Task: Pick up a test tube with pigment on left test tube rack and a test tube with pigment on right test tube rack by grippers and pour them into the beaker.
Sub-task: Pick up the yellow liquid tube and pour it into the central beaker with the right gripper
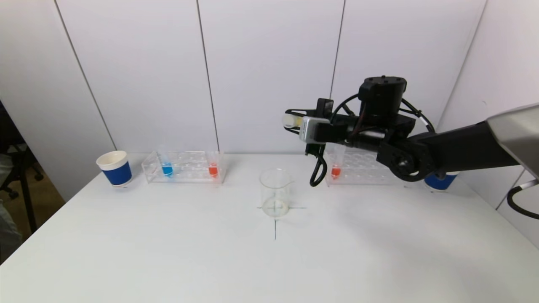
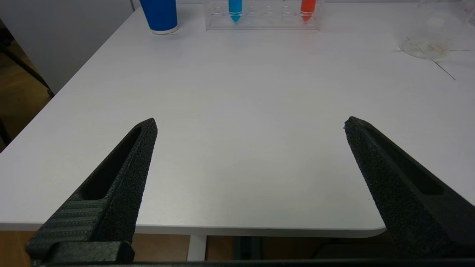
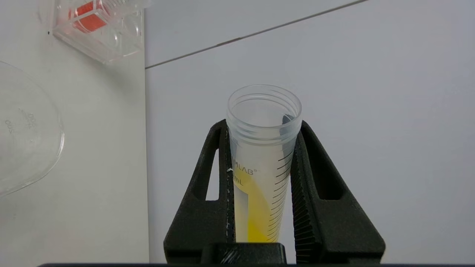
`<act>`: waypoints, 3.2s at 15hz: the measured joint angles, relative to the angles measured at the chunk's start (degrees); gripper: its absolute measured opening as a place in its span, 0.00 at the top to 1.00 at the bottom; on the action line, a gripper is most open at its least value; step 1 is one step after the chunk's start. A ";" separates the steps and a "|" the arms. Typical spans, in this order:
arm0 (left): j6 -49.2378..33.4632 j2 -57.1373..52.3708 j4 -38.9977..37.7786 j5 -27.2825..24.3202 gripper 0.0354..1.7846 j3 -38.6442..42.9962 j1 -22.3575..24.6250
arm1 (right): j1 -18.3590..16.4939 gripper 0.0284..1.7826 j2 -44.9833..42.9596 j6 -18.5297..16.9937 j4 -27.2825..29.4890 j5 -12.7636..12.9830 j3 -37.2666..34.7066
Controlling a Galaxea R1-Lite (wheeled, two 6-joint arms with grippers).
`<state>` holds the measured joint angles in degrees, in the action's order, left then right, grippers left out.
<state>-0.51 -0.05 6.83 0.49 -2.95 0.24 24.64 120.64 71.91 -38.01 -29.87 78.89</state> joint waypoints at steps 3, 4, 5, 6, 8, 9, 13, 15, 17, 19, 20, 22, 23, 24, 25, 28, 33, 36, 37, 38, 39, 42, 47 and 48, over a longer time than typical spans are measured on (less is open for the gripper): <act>0.00 0.00 0.00 0.02 0.01 0.00 0.00 | 0.00 0.74 1.05 1.34 -3.11 -0.59 -1.74; 0.00 0.00 0.00 0.02 0.01 0.01 0.00 | -0.05 0.74 1.41 2.15 -3.77 -0.67 -2.05; 0.00 0.00 0.00 0.02 0.01 0.01 0.00 | -0.05 0.74 1.68 2.71 -4.27 -0.69 -2.32; 0.00 0.00 0.02 0.02 0.01 0.01 0.00 | 0.00 0.74 1.91 3.17 -5.12 -0.87 -2.76; 0.00 0.00 0.00 0.00 0.01 0.01 -0.02 | 0.00 0.74 2.55 4.11 -7.27 -2.13 -3.84; 0.02 0.00 0.02 0.02 0.01 0.01 -0.02 | 0.02 0.74 2.95 4.30 -8.55 -2.44 -4.66; 0.02 0.00 0.00 0.02 0.01 0.01 0.06 | 0.39 0.74 4.06 4.85 -11.46 -2.57 -6.73; 0.00 0.00 0.00 0.02 0.01 0.01 0.00 | 0.46 0.74 4.33 5.49 -11.68 -2.55 -6.92; 0.00 0.00 0.00 0.02 0.01 0.00 0.02 | 0.55 0.74 4.41 6.28 -11.68 -2.54 -7.03; 0.00 0.00 0.00 0.00 0.01 0.00 0.00 | 0.77 0.74 4.44 6.78 -11.68 -2.54 -7.39; 0.00 0.00 0.02 0.02 0.01 0.00 0.00 | 0.80 0.74 4.44 7.41 -11.68 -2.54 -7.64; 0.02 0.00 0.00 0.04 0.01 0.00 0.00 | 0.80 0.74 4.55 8.09 -11.68 -2.54 -8.13; 0.00 0.00 0.02 0.04 0.01 0.00 0.02 | 0.83 0.74 4.61 8.20 -11.68 -2.54 -8.37; 0.00 0.00 0.02 0.02 0.01 0.00 0.00 | 0.88 0.74 4.61 8.29 -11.70 -2.54 -8.52; 0.00 0.00 0.02 0.00 0.01 0.00 0.00 | 0.91 0.74 4.67 8.30 -11.70 -2.54 -8.59; 0.02 0.00 0.00 0.02 0.01 0.00 0.00 | 1.01 0.74 4.97 8.48 -12.12 -2.63 -8.63; 0.00 0.00 0.02 0.00 0.01 0.01 0.00 | 1.24 0.74 6.01 8.48 -12.97 -2.73 -8.72; 0.00 0.00 0.00 0.02 0.01 0.01 0.00 | 1.32 0.74 6.75 9.14 -12.79 -2.63 -8.66; 0.00 0.00 0.00 0.02 0.01 0.01 0.02 | 1.35 0.74 6.90 9.81 -12.37 -2.63 -8.66; 0.02 0.00 0.00 0.02 0.01 0.00 0.02 | 1.35 0.74 7.09 10.14 -12.15 -2.57 -8.66; 0.00 0.00 0.00 0.00 0.01 0.00 0.02 | 1.35 0.74 7.40 10.20 -12.09 -2.49 -8.46; 0.02 0.00 0.02 0.00 0.01 0.00 0.00 | 1.18 0.74 8.22 10.93 -12.01 -2.24 -8.08; 0.00 0.00 0.02 0.00 0.01 0.00 0.00 | 0.41 0.74 9.05 13.47 -11.26 -1.99 -7.22; 0.00 0.00 0.00 0.02 0.01 0.00 -0.02 | 0.33 0.74 9.05 14.25 -11.02 -1.91 -7.06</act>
<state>-0.51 -0.05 6.83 0.51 -2.95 0.22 24.97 129.68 86.16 -49.03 -31.78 71.83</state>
